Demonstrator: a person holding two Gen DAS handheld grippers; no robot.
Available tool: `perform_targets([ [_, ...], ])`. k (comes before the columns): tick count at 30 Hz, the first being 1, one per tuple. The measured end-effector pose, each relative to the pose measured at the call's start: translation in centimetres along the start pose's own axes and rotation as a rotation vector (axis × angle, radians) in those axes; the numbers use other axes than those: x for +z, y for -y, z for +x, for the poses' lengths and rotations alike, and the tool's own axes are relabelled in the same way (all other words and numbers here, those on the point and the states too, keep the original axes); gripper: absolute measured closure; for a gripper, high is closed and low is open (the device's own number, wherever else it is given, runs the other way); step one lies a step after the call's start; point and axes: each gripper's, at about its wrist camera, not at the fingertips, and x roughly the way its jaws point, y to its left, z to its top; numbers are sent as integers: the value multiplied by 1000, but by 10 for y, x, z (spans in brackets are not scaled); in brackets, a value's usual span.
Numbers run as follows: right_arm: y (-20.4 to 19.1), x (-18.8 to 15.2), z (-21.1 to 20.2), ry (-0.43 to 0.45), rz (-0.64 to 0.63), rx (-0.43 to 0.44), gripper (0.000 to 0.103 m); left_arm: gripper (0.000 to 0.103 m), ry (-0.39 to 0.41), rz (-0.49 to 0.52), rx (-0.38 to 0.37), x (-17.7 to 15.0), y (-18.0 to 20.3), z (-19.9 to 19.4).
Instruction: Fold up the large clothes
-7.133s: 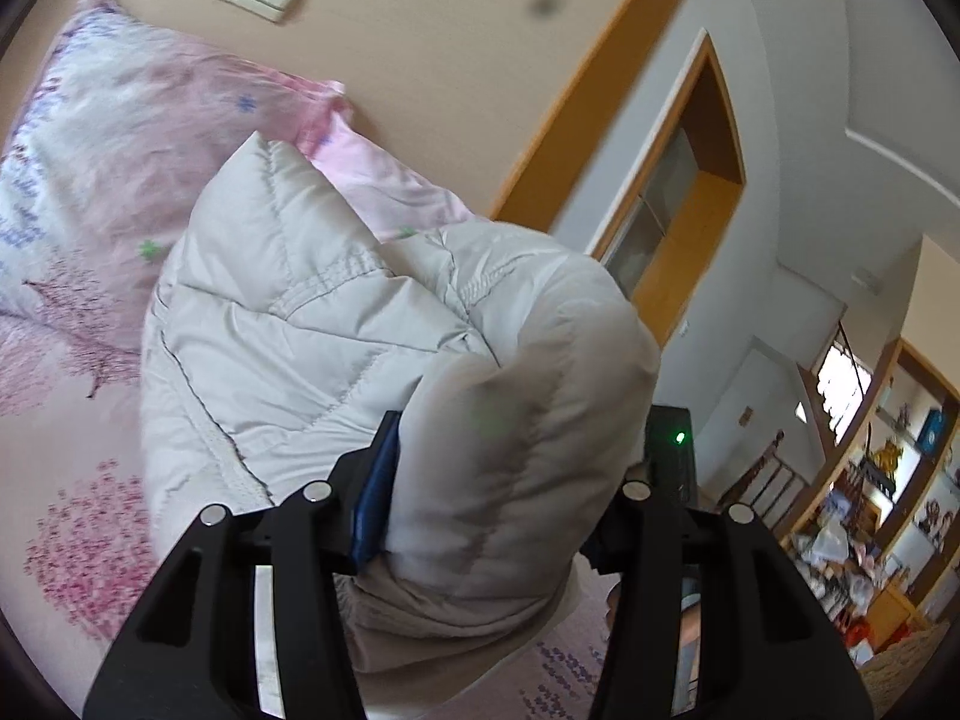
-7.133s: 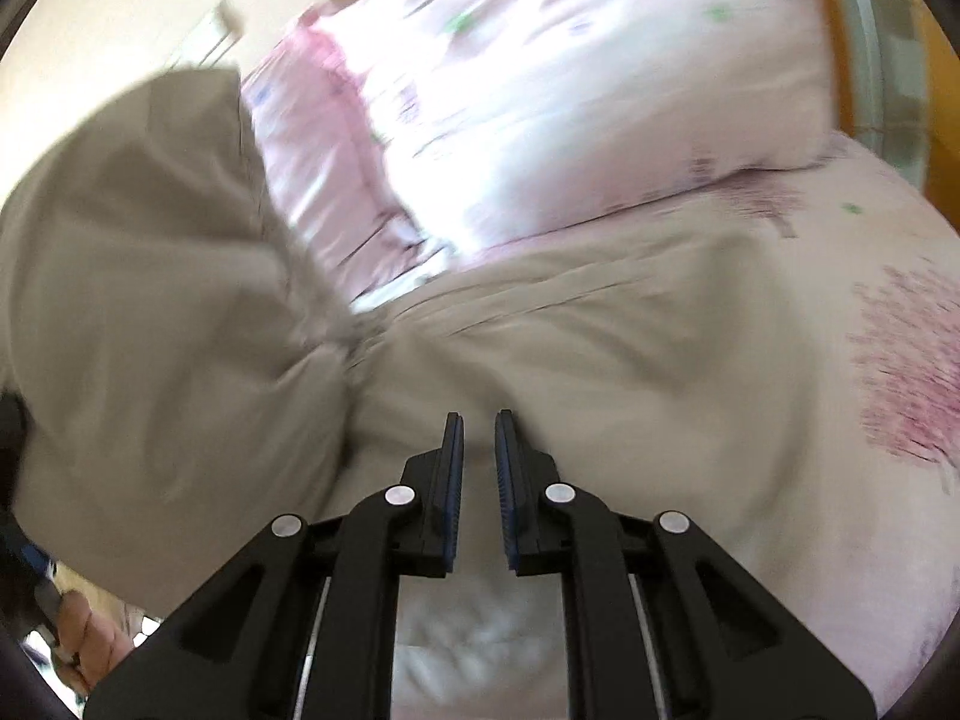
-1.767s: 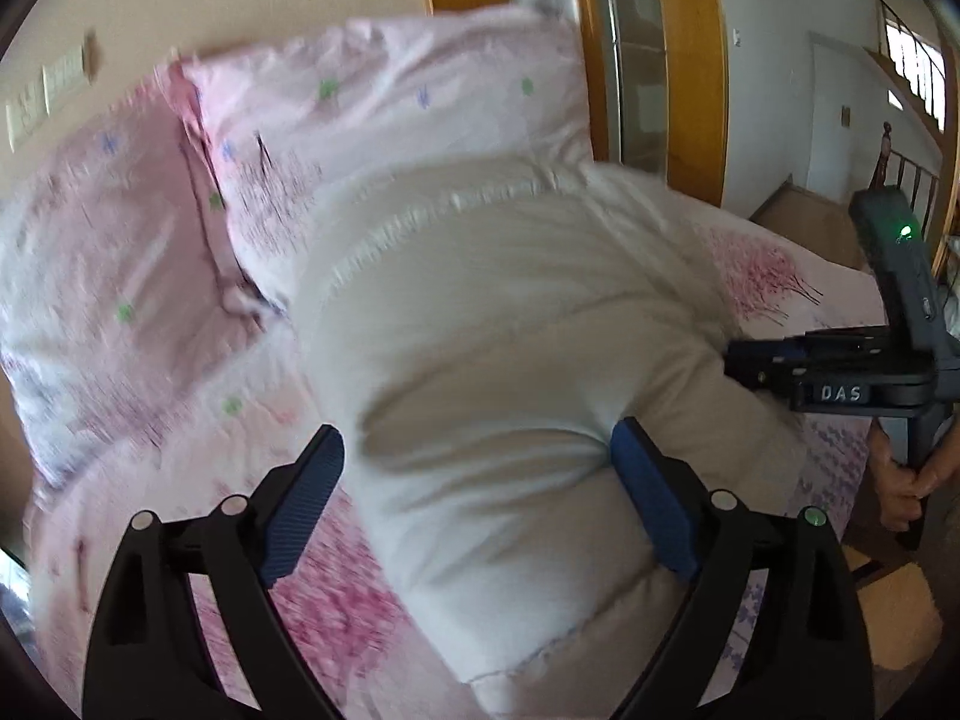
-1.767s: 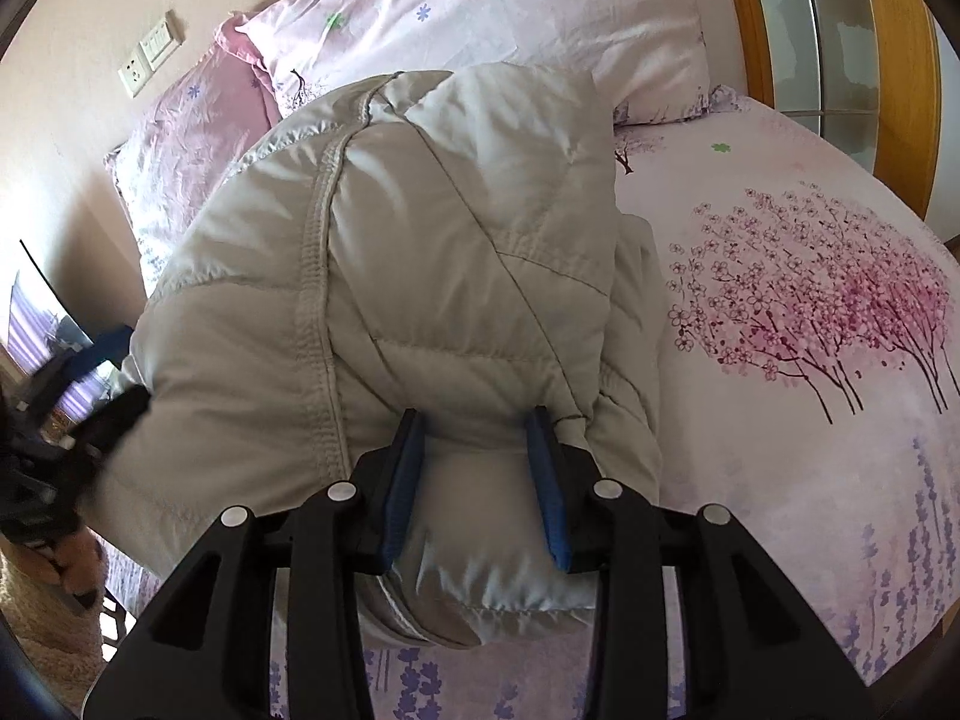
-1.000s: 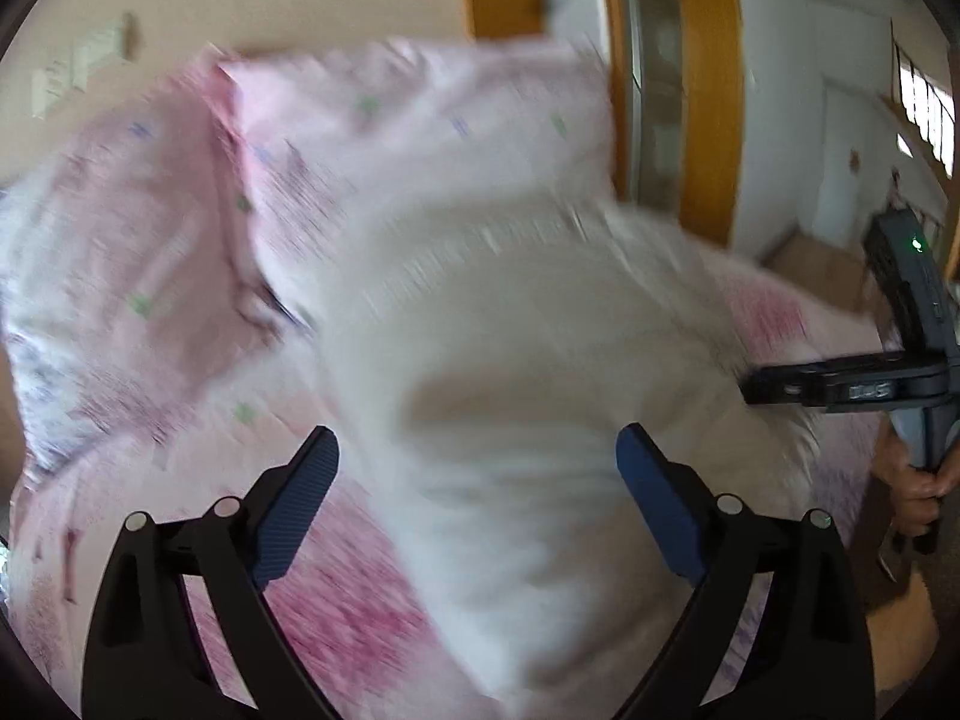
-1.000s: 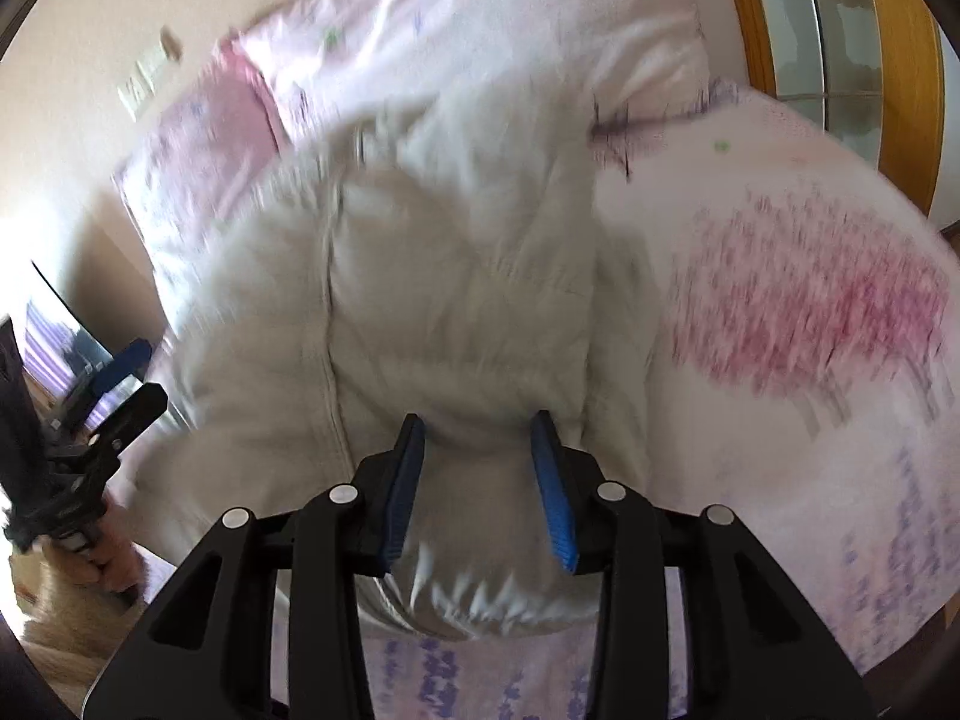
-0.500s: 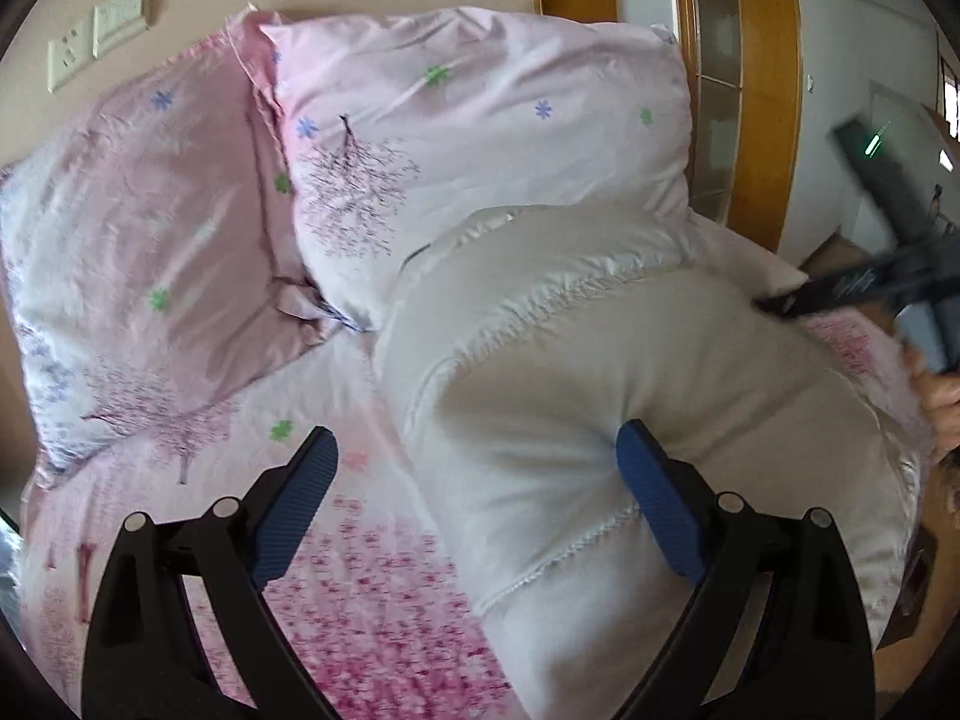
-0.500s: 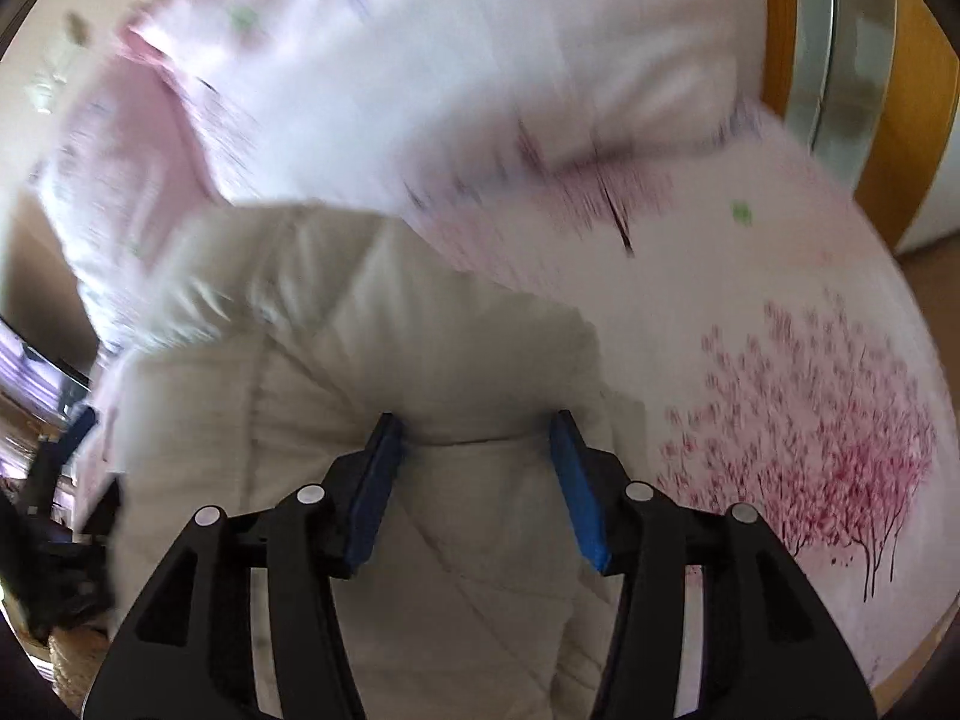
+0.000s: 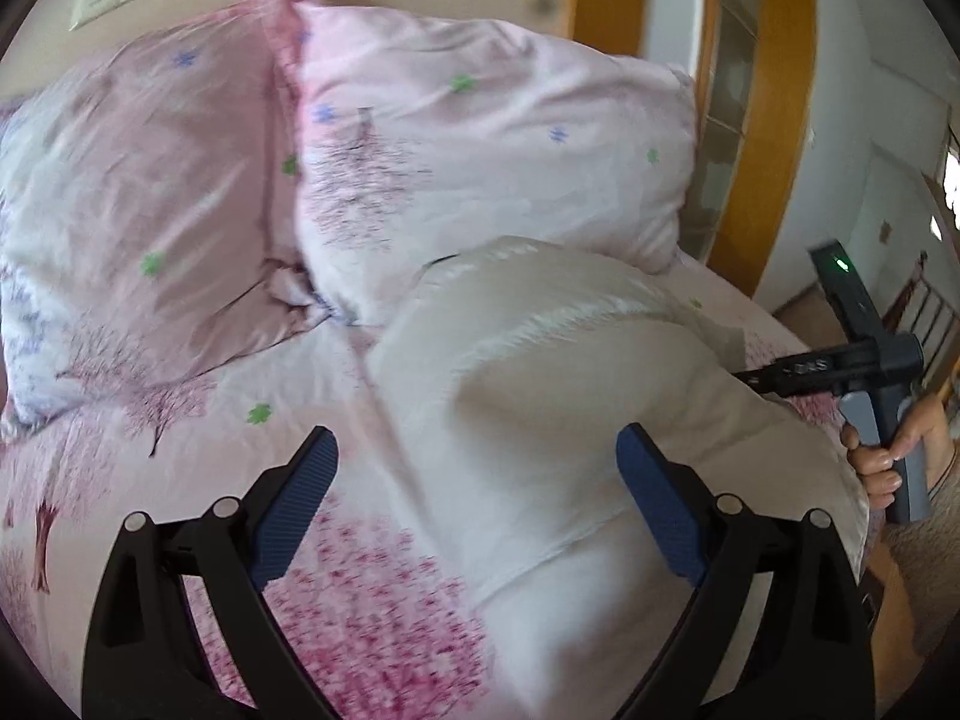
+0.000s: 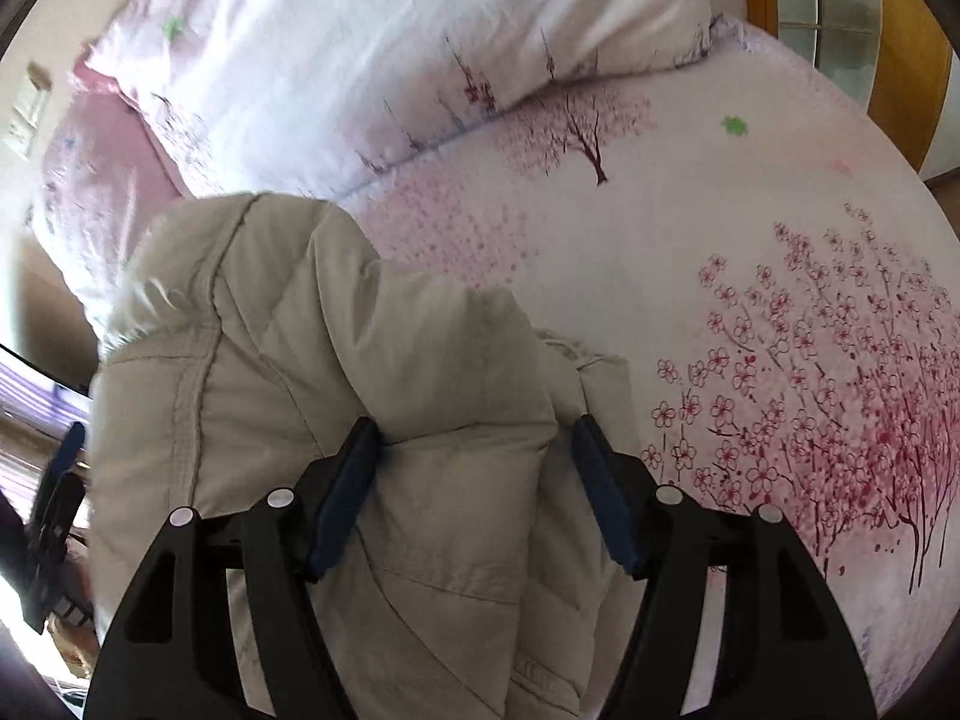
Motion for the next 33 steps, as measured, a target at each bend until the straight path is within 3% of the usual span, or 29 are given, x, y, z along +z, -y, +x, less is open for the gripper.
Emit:
perform_targets([
  [4, 9, -8, -31, 78, 23, 119, 37, 9, -83, -101, -72, -5, -31, 9],
  [7, 12, -12, -31, 59, 41, 202, 37, 9, -124, -149, -159, -8, -37, 20],
  [9, 14, -11, -17, 13, 56, 223, 50, 9, -131, -165, -183, -9, -36, 24],
  [10, 16, -12, -10, -1, 78, 295, 74, 9, -131, -167, -188, -9, -33, 25],
  [11, 15, -13, -11, 9, 84, 302, 81, 9, -129, -162, -187, -8, -31, 26],
  [15, 2, -20, -11, 14, 16, 141, 83, 5, -106, -75, -126, -7, -15, 19],
  [19, 2, -24, 7, -7, 31, 101, 83, 5, -83, 66, 19, -6, 15, 22],
  [21, 0, -23, 8, -8, 18, 92, 82, 5, -74, 102, 56, -6, 23, 22],
  [22, -3, -21, 5, 1, 6, 90, 81, 5, -78, 106, 60, -4, 23, 21],
  [25, 4, -25, -19, 47, 9, 104, 64, 5, -90, 80, 15, -3, 11, 15],
  [28, 21, -32, -44, 97, 55, 234, 11, 5, -124, -4, -78, -3, -9, 15],
  [33, 42, -37, -45, 27, 95, 342, 2, 5, -174, -124, -226, -5, -30, 21],
])
